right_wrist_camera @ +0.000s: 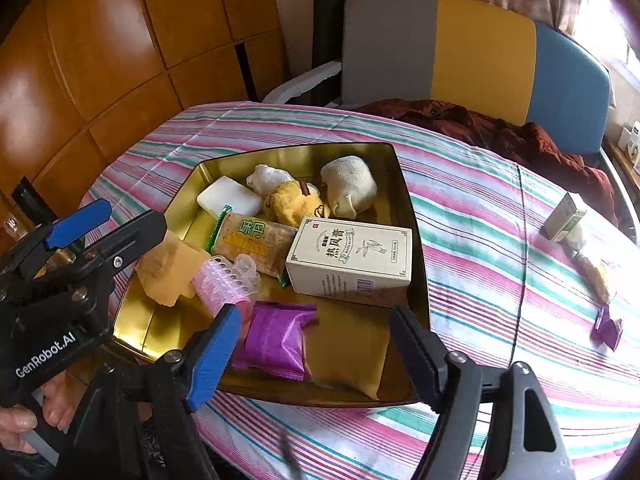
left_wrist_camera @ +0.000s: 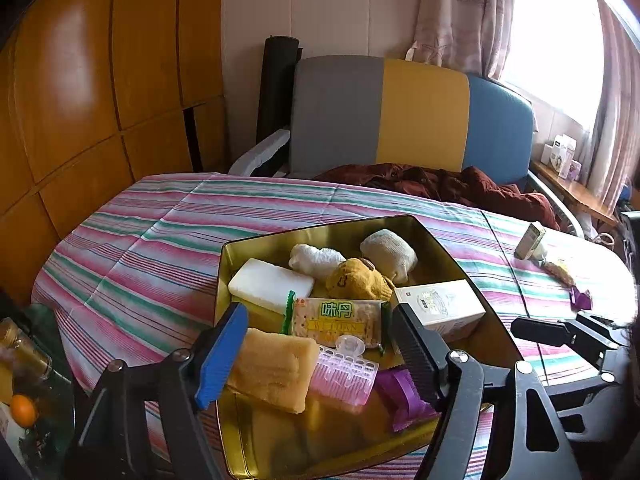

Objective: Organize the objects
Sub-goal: 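Carry cracker pack and purple packet into the gold tray and open both tools, then move both open tools back from the tray toward the remaining items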

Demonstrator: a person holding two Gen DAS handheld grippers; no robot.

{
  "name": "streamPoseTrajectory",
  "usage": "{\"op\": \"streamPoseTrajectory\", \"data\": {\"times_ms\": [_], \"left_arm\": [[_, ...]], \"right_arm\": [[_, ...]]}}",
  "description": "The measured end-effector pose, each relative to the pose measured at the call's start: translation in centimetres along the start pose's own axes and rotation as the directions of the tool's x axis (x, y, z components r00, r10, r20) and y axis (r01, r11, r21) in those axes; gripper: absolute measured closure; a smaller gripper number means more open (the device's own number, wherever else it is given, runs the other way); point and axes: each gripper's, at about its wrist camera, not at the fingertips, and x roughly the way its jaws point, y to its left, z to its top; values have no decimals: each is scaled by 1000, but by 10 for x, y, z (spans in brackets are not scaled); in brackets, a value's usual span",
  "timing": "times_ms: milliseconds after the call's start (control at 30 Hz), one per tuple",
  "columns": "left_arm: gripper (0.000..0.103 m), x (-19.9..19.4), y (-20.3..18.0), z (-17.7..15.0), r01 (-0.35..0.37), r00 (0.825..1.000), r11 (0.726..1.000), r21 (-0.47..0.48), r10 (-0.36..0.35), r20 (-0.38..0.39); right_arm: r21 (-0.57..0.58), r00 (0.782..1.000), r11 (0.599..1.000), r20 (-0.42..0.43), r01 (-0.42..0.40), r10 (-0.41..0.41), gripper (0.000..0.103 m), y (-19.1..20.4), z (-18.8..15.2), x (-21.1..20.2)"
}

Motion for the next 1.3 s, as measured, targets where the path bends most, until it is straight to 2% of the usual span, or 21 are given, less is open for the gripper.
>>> {"op": "streamPoseTrajectory", "data": {"times_ms": [567,733,1300], "left_arm": [[26,2,-15,-6,26,999,999,35,-25,-25],[23,3,-19,-7,26,999,999,44,-25,-32],[21,5,-52,-6,65,997,989,136,-59,-45]], "right_arm": [[40,998,998,-9,57,-57,25,-14,-3,2],[65,995,993,-13,100,-99,19,-27,-4,3],[122,982,974,-25,190,-189,19,-77,-6,-5]]}}
